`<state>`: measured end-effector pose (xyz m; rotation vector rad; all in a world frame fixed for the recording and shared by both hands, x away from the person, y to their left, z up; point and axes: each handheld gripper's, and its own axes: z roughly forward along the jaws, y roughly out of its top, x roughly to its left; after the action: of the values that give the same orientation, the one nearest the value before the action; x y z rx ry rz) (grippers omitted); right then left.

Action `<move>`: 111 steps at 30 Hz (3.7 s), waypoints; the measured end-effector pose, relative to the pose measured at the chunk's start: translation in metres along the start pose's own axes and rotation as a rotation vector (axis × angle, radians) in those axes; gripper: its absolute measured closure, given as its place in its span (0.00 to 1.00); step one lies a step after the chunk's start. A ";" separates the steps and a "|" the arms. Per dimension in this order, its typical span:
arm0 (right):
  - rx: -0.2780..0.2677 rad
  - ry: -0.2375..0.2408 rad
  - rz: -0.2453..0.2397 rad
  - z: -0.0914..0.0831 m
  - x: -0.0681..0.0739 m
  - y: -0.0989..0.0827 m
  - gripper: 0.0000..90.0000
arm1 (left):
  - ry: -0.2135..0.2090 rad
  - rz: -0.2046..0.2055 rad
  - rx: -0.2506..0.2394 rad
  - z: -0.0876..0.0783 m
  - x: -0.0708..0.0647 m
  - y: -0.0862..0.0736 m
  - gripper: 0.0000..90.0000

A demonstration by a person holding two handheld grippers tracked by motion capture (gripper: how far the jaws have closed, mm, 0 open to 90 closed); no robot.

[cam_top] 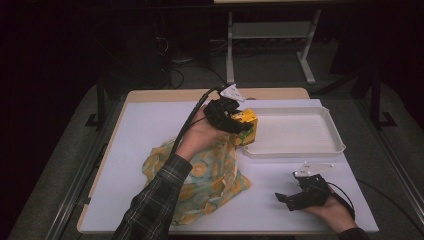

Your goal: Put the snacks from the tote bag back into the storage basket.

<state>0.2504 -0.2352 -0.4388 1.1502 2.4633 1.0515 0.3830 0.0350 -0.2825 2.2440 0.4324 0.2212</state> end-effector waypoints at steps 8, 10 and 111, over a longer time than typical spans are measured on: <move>-0.005 -0.003 0.009 -0.001 -0.001 -0.001 0.02 | 0.006 0.003 -0.010 0.013 0.000 0.006 0.57; -0.011 -0.004 0.009 -0.001 -0.002 -0.001 0.02 | 0.007 -0.010 -0.015 0.020 0.000 0.006 0.57; -0.020 -0.001 0.011 -0.005 -0.007 -0.002 0.02 | 0.006 -0.073 0.100 0.038 -0.005 -0.027 0.28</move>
<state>0.2517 -0.2438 -0.4371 1.1599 2.4423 1.0757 0.3834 0.0230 -0.3276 2.3208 0.5376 0.1715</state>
